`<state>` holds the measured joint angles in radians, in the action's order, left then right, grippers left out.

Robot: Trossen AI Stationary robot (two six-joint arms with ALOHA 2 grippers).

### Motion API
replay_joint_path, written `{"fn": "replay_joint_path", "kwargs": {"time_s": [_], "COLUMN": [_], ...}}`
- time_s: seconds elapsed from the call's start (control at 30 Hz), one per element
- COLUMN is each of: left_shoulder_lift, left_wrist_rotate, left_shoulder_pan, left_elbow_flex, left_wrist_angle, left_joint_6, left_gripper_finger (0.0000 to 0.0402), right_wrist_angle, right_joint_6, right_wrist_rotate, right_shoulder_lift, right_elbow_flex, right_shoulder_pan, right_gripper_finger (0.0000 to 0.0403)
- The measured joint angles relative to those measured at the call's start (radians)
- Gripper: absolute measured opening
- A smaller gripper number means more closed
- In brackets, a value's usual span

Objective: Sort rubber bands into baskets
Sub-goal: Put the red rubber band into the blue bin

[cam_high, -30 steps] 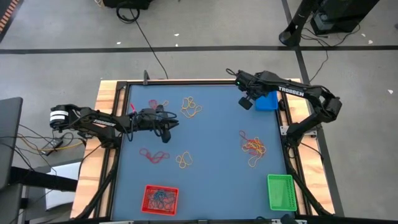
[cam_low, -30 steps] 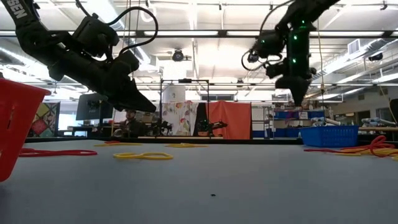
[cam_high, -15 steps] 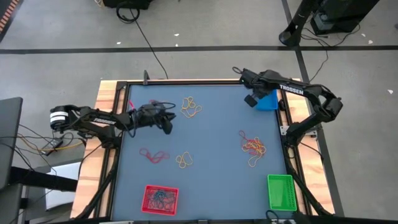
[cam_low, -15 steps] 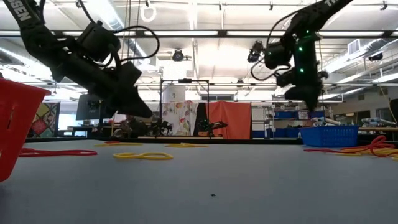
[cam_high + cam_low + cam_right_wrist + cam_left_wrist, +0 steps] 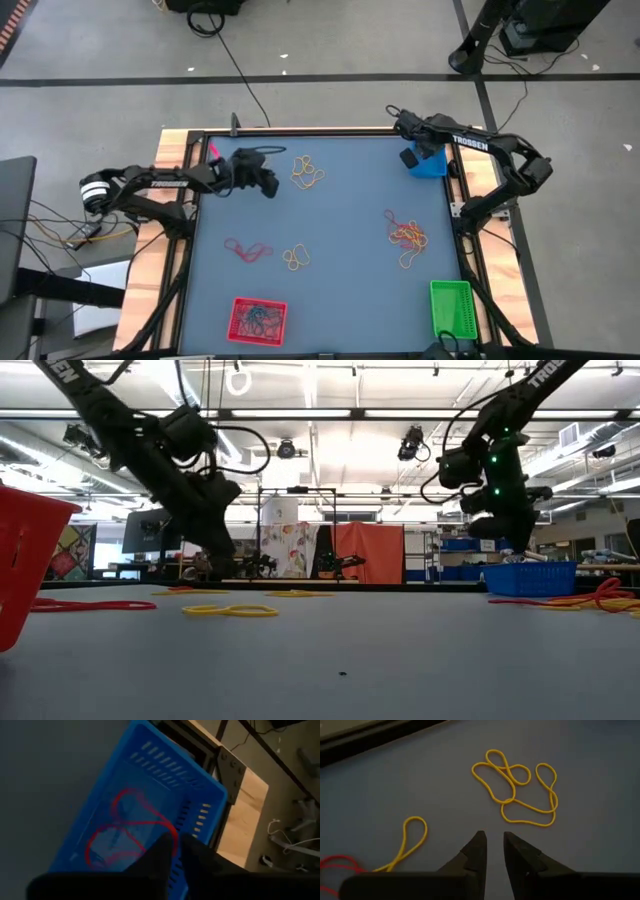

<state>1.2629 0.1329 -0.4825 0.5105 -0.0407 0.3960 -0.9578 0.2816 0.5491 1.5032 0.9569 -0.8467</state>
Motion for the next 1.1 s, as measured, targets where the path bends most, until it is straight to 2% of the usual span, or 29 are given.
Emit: {"fn": "replay_joint_path", "kwargs": {"time_s": [0.17,0.33,0.5,0.7,0.9,1.0,1.1], "left_shoulder_lift": [0.000,0.000,0.047,0.110,0.141,0.162,0.193], "left_wrist_rotate": [-0.004,-0.013,-0.096,-0.082,0.035,0.034,-0.012], "left_shoulder_pan": [-0.020,-0.083,-0.188,-0.269,-0.294,-0.308,-0.323], "left_elbow_flex": [0.097,0.140,0.140,0.140,0.140,0.140,0.140], "left_wrist_angle": [0.145,0.200,0.273,0.372,0.358,0.344,0.337], "left_joint_6": [-0.062,-0.136,-0.154,-0.111,-0.097,-0.110,-0.143], "left_gripper_finger": [0.0107,0.0154,0.0180,0.0182,0.0182,0.0182,0.0182], "right_wrist_angle": [0.031,0.139,0.294,0.384,0.428,0.428,0.426], "right_joint_6": [0.010,0.000,-0.012,-0.012,-0.018,-0.022,-0.023], "right_wrist_rotate": [-0.008,-0.008,-0.030,-0.073,-0.076,-0.077,-0.079], "right_shoulder_lift": [0.000,-0.028,-0.100,-0.160,-0.150,-0.130,-0.114], "right_elbow_flex": [-0.007,-0.007,-0.007,-0.007,-0.006,-0.006,-0.006], "right_shoulder_pan": [0.003,0.049,0.143,0.267,0.340,0.354,0.361], "right_gripper_finger": [0.0116,0.0173,0.0210,0.0222,0.0216,0.0213,0.0211]}}
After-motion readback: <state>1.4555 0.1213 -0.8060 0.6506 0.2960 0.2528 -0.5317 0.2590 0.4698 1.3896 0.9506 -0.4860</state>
